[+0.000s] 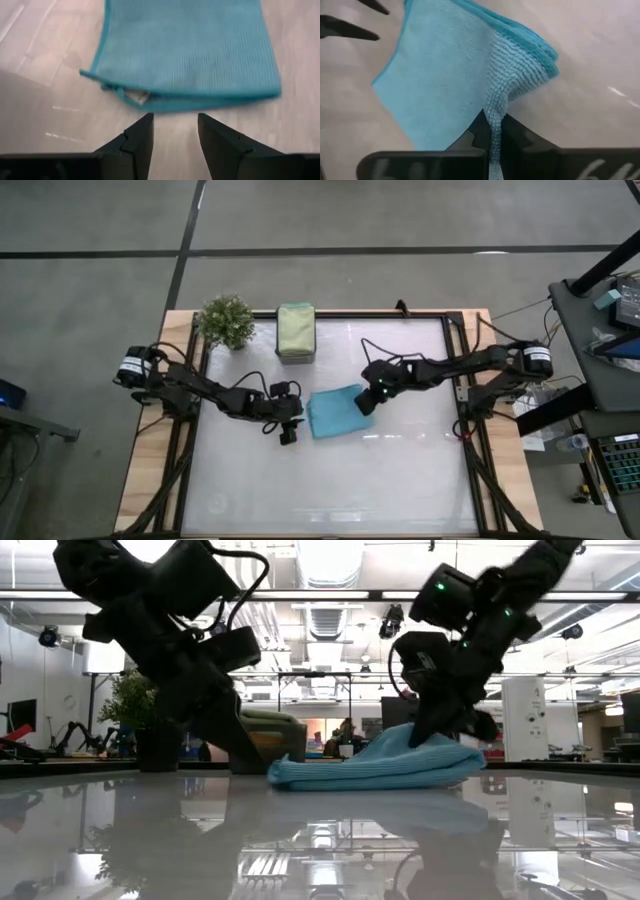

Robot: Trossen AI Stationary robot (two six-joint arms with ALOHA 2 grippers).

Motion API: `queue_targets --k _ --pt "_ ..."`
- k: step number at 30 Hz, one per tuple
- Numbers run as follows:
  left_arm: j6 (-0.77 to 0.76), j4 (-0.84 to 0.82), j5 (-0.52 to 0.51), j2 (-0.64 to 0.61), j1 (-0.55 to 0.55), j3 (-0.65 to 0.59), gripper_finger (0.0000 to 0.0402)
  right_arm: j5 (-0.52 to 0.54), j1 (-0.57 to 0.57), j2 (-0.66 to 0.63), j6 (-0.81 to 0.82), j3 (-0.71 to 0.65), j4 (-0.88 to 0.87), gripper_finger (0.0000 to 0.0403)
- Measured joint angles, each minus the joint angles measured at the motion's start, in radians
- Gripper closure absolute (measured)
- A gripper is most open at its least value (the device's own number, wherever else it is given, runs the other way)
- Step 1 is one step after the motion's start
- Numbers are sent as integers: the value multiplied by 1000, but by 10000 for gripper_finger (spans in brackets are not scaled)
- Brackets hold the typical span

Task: Fold microfiber towels
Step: Fold the blue towel

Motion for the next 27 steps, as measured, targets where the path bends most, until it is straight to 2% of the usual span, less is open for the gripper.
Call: queue_targets --k 6,10,16,20,27 --pt "-5 98 2 55 0 -15 263 108 -26 8 -105 193 -368 393" --pt "5 204 2 111 2 -12 263 152 -27 64 -152 331 -524 394" --pt "49 399 2 234 11 8 263 152 -25 223 -206 515 -632 394" --pt "50 437 1 279 21 21 263 140 -19 329 -252 640 -682 394" --pt "70 452 2 284 24 21 263 127 -4 460 -281 811 -759 394"
